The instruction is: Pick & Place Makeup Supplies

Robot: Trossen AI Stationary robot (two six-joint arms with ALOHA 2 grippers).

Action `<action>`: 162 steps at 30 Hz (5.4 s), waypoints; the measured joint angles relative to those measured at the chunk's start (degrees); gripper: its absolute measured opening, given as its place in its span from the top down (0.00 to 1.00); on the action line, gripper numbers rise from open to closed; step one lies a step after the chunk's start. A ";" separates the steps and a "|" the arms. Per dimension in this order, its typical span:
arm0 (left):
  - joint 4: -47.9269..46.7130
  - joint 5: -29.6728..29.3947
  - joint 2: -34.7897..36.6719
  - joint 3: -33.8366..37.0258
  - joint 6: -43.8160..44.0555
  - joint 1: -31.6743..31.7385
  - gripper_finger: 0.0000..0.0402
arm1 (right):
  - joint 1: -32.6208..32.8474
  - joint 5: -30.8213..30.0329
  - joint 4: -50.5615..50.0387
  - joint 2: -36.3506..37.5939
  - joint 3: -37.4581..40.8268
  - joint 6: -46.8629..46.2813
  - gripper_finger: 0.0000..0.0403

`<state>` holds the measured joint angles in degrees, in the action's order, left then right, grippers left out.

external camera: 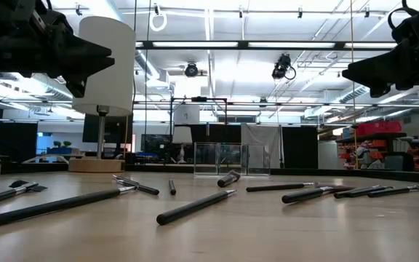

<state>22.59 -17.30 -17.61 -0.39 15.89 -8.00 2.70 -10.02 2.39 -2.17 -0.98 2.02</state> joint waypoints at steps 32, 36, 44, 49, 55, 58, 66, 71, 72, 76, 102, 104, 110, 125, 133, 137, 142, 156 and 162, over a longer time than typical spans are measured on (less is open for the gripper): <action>0.00 0.01 0.00 0.01 -0.01 0.00 0.74 | 0.02 0.01 -0.01 0.02 -0.01 0.01 0.68; 0.00 0.02 0.00 0.01 0.01 0.00 0.74 | 0.02 0.01 -0.02 -0.01 0.00 0.02 0.68; 0.00 0.02 0.00 -0.01 0.01 -0.01 0.74 | 0.00 0.02 -0.02 0.02 -0.02 0.00 0.68; 0.00 0.02 0.00 0.01 0.01 0.00 0.74 | 0.02 0.02 -0.02 0.02 0.01 0.01 0.68; 0.00 0.00 0.00 0.01 0.01 -0.01 0.74 | 0.02 0.02 0.00 0.00 -0.02 0.02 0.68; 0.00 0.00 0.00 -0.01 0.00 -0.01 0.74 | 0.02 0.01 -0.02 -0.01 0.00 0.00 0.68; 0.00 0.01 0.00 0.01 0.01 0.01 0.74 | 0.02 0.01 -0.01 0.02 0.00 0.01 0.68; 0.00 0.00 0.00 0.01 0.01 0.01 0.74 | 0.02 0.01 -0.01 0.02 0.00 0.02 0.68; 0.00 0.00 0.00 -0.01 0.01 0.01 0.74 | 0.02 0.02 -0.01 0.02 -0.02 0.02 0.68; 0.01 -0.01 0.00 -0.01 -0.06 0.01 0.74 | 0.02 -0.01 -0.02 0.00 -0.02 0.02 0.68; 9.16 -5.84 -1.44 -0.01 0.47 0.16 0.74 | 0.02 0.00 -0.02 0.00 0.00 0.02 0.68; 11.62 -4.55 -2.81 -0.01 0.52 0.16 0.74 | 0.01 0.02 0.00 0.01 -0.01 0.01 0.68; 13.37 -2.40 -8.01 -0.01 2.39 0.16 0.74 | 0.01 0.00 -0.02 0.00 -0.01 0.02 0.68; 13.29 3.25 -10.14 -0.01 -7.35 0.15 0.74 | 0.00 0.00 -0.02 0.02 -0.02 0.02 0.68; 5.18 8.97 -10.14 -0.01 -6.18 0.05 0.74 | 0.00 0.01 -0.02 0.01 -0.01 0.01 0.68; 2.31 9.93 -10.16 -0.01 -6.20 0.08 0.74 | 0.01 0.00 -0.01 0.02 -0.02 0.02 0.68; 3.19 6.83 -10.28 -0.01 -9.35 1.23 0.74 | 0.01 0.01 -0.02 0.01 0.00 0.02 0.68; 5.92 12.55 -21.12 -0.01 -4.65 4.33 0.74 | 0.01 0.02 -0.02 0.01 0.01 0.02 0.68; 15.99 13.50 -31.11 -0.11 -5.55 5.67 0.74 | 0.02 0.02 -0.02 -0.01 0.01 0.02 0.68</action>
<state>38.57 -3.80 -48.72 -0.50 10.34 -2.32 2.72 -10.00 2.37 -2.17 -0.97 2.04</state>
